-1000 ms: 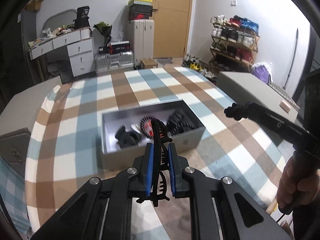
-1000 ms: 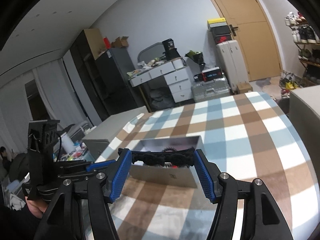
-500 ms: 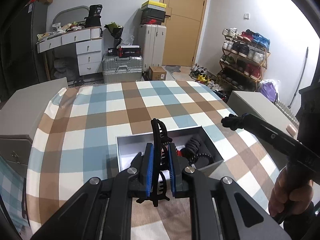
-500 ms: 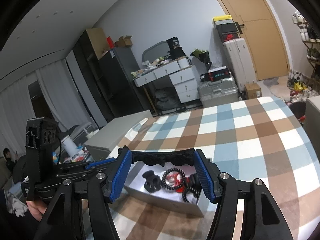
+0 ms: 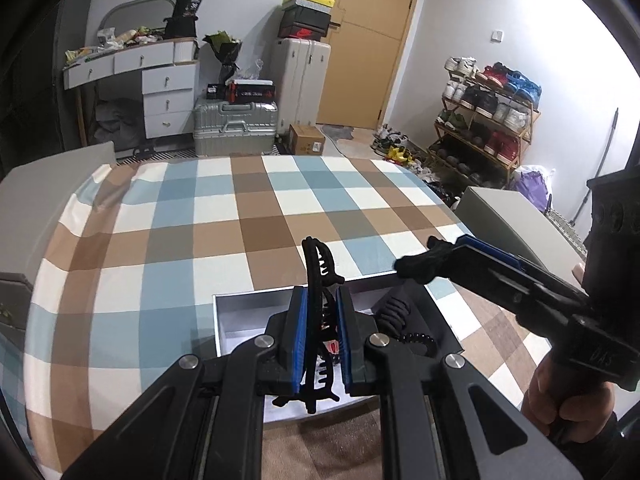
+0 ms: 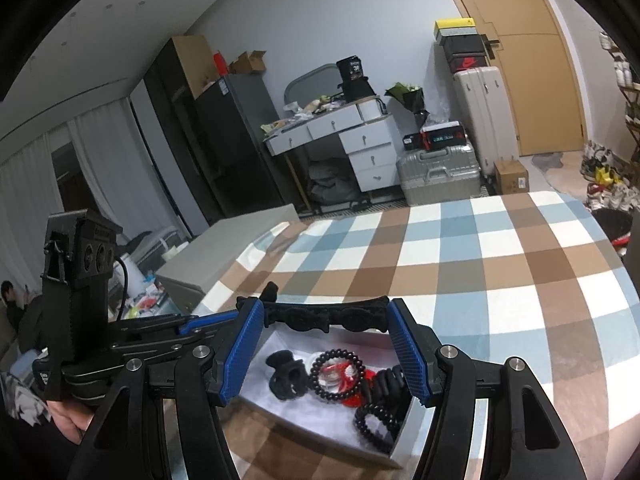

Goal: Organize jewelry
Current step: 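Lower both black hair clips into the silver box and open both tools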

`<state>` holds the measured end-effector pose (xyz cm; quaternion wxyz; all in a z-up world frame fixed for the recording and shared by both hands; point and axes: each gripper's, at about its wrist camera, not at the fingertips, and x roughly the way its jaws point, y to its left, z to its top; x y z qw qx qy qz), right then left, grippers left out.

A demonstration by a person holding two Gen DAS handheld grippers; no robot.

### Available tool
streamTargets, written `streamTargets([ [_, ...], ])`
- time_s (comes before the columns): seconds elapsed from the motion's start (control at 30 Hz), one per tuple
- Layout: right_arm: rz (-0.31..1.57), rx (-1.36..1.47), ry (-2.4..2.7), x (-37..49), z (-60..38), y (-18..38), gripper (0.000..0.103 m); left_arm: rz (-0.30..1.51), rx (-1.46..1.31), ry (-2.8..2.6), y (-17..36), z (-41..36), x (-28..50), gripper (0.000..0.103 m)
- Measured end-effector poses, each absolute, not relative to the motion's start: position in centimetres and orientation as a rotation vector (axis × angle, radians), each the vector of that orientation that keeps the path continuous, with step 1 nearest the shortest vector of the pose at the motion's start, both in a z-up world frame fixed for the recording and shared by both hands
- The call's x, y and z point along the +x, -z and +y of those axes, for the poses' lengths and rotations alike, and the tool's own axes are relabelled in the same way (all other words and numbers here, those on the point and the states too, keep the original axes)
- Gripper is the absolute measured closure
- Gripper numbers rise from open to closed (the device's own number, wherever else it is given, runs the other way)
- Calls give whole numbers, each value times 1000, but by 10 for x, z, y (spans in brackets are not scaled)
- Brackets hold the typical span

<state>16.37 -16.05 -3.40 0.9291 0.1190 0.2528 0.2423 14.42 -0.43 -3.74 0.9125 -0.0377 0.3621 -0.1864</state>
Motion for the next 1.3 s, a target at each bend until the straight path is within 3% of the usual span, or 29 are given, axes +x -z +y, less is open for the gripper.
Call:
streamTargets([
  [0.9, 631, 221, -484, 190, -149, 62, 38, 834, -122, 507, 62, -7, 167, 93],
  [1.0, 639, 229, -465, 191, -150, 64, 35, 849, -130, 513, 64, -6, 169, 89],
  [1.07, 636, 244, -464, 190, -153, 64, 31, 862, -145, 519, 66, -4, 169, 68],
  [1.13, 622, 262, -465, 185, -158, 63, 30, 852, -160, 517, 65, -1, 167, 63],
  [1.3, 585, 258, -434, 170, -163, 54, 28, 830, -134, 493, 60, 2, 156, 62],
])
